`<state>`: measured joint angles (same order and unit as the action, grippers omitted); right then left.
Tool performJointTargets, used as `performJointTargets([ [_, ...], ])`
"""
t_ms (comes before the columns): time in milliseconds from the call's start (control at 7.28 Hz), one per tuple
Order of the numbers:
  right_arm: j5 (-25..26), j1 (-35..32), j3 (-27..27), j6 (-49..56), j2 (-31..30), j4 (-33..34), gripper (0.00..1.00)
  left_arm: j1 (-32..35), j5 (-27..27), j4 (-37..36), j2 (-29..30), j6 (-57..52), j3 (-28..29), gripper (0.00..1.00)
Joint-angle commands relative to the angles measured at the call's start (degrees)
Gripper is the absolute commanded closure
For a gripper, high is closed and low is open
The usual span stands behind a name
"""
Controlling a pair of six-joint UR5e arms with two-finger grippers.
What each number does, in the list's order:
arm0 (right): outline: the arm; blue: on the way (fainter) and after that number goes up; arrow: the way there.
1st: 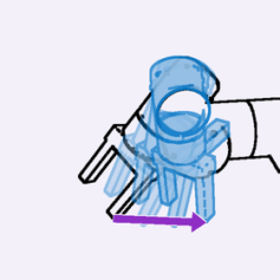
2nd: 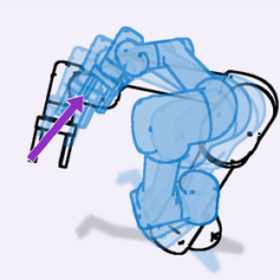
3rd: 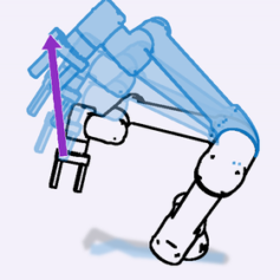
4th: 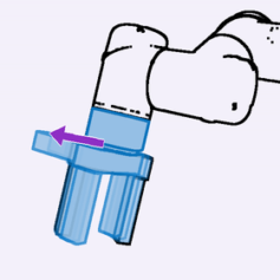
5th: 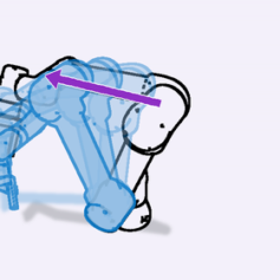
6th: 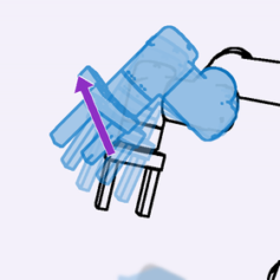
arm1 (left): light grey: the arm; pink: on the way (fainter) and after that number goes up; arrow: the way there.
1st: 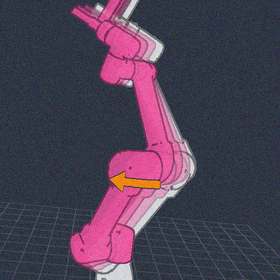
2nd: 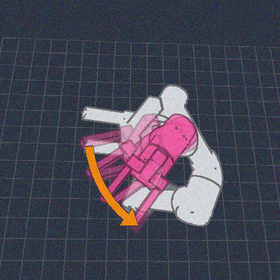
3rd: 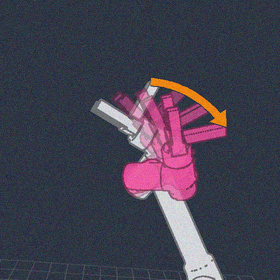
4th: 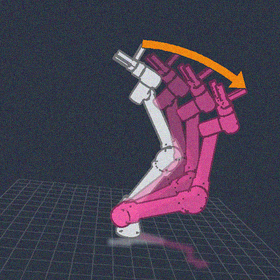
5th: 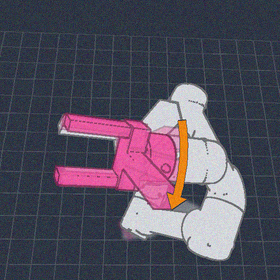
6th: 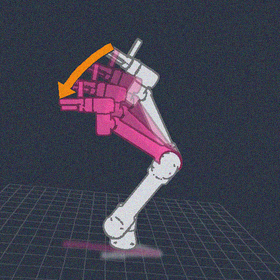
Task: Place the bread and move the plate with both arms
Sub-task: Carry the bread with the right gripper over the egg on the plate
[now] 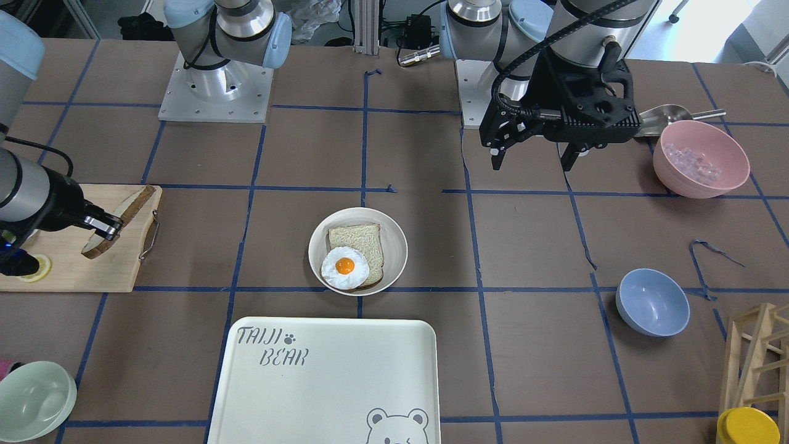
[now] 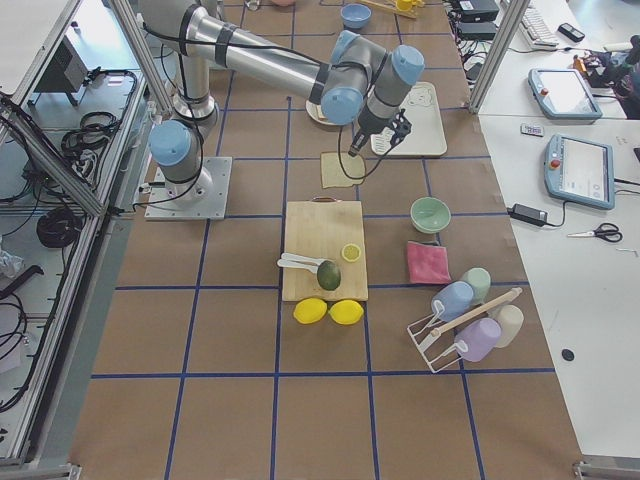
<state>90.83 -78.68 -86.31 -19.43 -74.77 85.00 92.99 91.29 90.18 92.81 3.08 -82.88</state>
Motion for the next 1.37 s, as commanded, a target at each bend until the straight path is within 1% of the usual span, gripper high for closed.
performJointTargets([
  [0, -5.64, -12.06, 2.36, -16.98, 0.5, -0.28, 1.0, 0.0, 0.03, 0.0, 0.0, 0.0, 0.0, 0.0],
  [137, -5.84, -15.94, 2.81, -20.61, 0.94, 0.07, 1.0, 0.0, 0.12, 0.09, 0.0, 0.0, 0.0, 0.0],
  [412, -5.93, -21.92, 2.9, -26.86, 2.86, 3.57, 1.0, 0.0, 0.03, 0.09, 0.0, 0.0, 0.0, 0.0],
  [550, -5.93, -24.74, 2.9, -27.76, 4.09, 4.64, 1.0, 0.0, 0.03, 0.09, 0.0, 0.0, 0.0, 0.0],
  [962, -5.93, -30.29, 2.81, -31.54, 8.4, 11.05, 1.0, 0.0, 0.12, 0.09, 0.0, 0.0, -0.09, 0.0],
  [1237, -5.93, -30.39, 2.64, -31.19, 9.72, 12.29, 1.0, 0.0, 0.03, 0.18, 0.0, 0.0, -0.09, 0.0],
])
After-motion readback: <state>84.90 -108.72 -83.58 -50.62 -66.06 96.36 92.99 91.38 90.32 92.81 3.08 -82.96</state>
